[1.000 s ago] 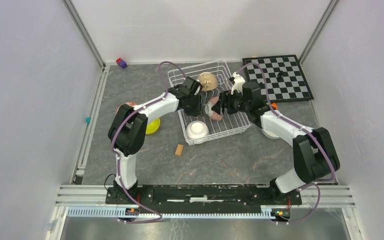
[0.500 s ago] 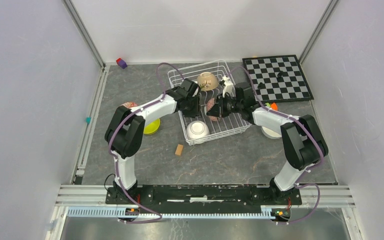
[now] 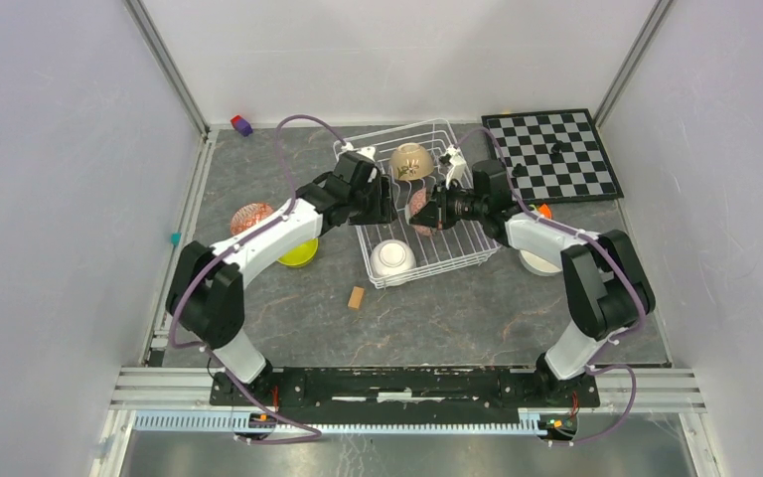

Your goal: Unload the bowls from the dish rack

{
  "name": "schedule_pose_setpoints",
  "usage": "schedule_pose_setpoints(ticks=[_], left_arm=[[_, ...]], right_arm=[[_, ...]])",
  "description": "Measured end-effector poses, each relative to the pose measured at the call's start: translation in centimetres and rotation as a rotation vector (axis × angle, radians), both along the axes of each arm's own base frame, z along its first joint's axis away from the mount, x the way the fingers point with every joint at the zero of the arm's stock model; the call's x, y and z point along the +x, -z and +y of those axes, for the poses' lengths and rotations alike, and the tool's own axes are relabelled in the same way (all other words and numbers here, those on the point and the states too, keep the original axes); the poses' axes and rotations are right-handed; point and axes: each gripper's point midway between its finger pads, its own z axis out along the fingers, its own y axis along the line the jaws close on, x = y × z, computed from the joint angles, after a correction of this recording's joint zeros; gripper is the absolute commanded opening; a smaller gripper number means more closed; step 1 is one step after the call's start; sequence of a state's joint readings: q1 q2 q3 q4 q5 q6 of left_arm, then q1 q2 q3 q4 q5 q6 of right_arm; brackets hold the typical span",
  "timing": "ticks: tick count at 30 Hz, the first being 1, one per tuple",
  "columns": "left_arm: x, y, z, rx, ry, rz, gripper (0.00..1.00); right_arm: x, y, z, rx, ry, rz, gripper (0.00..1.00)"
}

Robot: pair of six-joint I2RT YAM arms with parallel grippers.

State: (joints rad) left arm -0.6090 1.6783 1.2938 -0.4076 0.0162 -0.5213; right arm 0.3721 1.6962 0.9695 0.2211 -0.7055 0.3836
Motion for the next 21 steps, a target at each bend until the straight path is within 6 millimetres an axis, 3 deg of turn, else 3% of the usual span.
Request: schedule_pose_setpoints(ticks=[5, 8, 15, 18, 21], left_arm=[[-0.8, -2.7, 1.2, -0.025, -0.040, -0.056, 0.86], [-1.5, -5.2, 1.9, -0.067, -0.061, -0.104, 1.00], [-3.3, -11.7, 3.0, -0.178, -0.077, -0.218, 1.00], [-4.3, -13.4, 2.9, -0.221, -0.047, -0.238, 0.98], [-5.5, -14.1, 2.0, -0.269, 0.023, -0.221, 0.98]], right_arm=[[-1.7, -2.2, 0.6, -0.050, -0.051, -0.102, 0.00], [-3.3, -4.0, 1.1, -0.109, -0.082, -0.211, 0.00], [-8.2, -7.9, 0.7, -0.230, -0.141, -0.492, 0.00], [-10.2, -8.3, 0.5, -0.249, -0.189, -0.558, 0.00], [-11.9, -7.5, 0.2, -0.278, -0.258, -0.583, 0.00]])
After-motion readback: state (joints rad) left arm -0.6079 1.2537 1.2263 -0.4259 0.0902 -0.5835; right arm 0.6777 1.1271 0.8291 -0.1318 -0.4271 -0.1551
